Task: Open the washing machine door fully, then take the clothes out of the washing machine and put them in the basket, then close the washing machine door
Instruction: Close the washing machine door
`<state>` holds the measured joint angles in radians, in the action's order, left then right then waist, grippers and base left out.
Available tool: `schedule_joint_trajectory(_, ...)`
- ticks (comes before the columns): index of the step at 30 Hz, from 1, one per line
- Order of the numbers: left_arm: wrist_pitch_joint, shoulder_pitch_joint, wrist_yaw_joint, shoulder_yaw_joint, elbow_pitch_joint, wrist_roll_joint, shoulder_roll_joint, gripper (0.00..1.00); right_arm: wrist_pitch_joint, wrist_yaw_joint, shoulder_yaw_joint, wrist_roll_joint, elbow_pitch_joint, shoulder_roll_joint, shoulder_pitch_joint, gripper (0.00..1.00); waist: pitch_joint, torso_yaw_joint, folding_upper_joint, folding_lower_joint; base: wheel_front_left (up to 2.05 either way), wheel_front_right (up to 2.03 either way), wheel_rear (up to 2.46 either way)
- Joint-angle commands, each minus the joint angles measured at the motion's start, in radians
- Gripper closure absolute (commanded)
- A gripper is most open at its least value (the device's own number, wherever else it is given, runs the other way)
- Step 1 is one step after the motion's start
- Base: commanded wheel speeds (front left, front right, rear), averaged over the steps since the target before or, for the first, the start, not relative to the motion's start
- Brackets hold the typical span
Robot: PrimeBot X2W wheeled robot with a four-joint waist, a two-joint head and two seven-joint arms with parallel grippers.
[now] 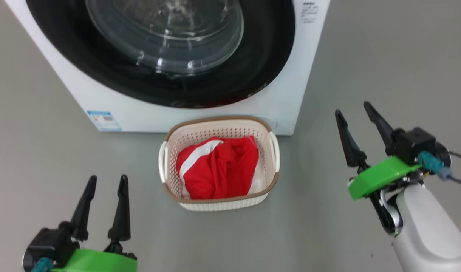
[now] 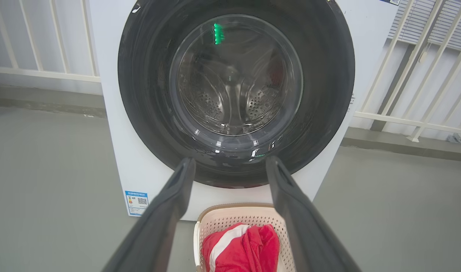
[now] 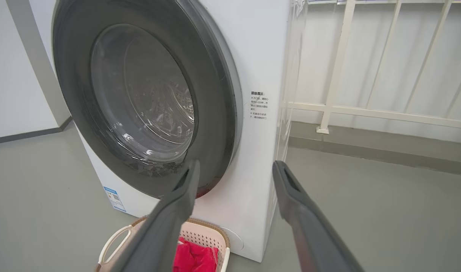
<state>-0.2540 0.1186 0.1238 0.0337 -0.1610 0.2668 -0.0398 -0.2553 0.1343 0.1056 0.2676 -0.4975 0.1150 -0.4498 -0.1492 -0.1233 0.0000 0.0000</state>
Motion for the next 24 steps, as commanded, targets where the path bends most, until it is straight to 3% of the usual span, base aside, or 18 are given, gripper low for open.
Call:
schedule_joint_trajectory(1, -0.008, -0.01, 0.004, 0.038, 0.029, -0.01, -0.018, 0.0, -0.006, -0.004, 0.008, -0.023, 0.036, -0.008, 0.02, 0.0, 0.055, 0.043, 0.0, 0.0, 0.0, 0.0, 0.0)
schedule_joint_trajectory(24, -0.008, -0.158, 0.007, 0.01, 0.08, -0.01, -0.039, 0.0, -0.006, -0.004, -0.129, -0.08, 0.291, -0.027, 0.34, 0.0, 0.195, 0.102, 0.0, 0.0, 0.0, 0.0, 0.0)
